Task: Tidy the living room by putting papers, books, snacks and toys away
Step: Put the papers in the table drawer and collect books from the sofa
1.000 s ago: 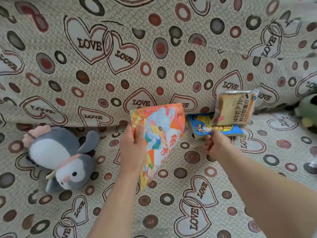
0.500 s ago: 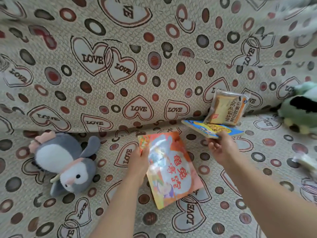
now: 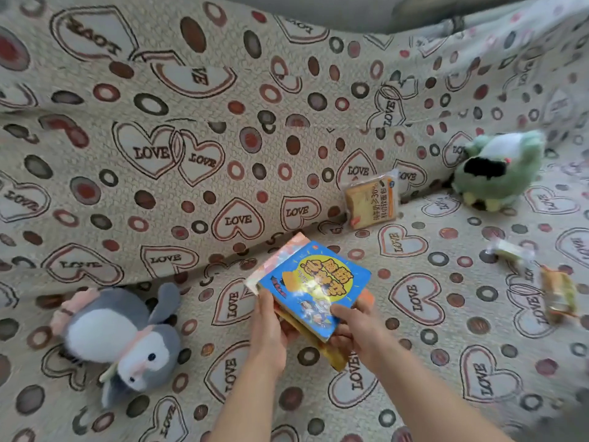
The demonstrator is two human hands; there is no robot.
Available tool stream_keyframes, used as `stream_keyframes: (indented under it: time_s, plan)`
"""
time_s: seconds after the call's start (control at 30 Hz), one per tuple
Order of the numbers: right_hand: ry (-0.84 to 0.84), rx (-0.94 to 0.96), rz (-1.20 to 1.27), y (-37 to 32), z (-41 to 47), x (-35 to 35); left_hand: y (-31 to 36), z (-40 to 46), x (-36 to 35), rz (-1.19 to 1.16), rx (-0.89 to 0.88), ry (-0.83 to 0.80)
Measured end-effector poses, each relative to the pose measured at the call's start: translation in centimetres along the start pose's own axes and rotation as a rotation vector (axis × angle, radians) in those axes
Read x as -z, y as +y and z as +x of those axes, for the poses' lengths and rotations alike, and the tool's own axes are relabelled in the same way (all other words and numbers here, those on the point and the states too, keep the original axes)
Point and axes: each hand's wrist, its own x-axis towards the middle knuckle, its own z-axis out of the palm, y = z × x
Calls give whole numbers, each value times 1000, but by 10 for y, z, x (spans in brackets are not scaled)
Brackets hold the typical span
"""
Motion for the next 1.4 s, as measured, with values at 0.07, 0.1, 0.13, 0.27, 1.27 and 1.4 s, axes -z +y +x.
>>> stream_keyframes:
  time_s: [0.07, 0.1, 0.13, 0.27, 1.27, 1.4]
  plan:
    - [38, 13, 8, 1, -8, 3, -2, -7, -4, 21, -22, -51]
    - [48, 17, 24, 1, -11, 5, -3, -10, -7, 44, -40, -74]
    - [63, 23, 32, 1, -15, 8, -4, -14, -11, 71, -59, -97]
    - [91, 68, 42, -2, -31, 34, -12, -31, -36, 111, -129, -156]
    - [731, 338, 601, 138, -246, 438, -278, -275, -244, 656, -18, -639]
    - [783, 325, 618, 196, -291, 510, -349, -328, -269, 832, 41, -730]
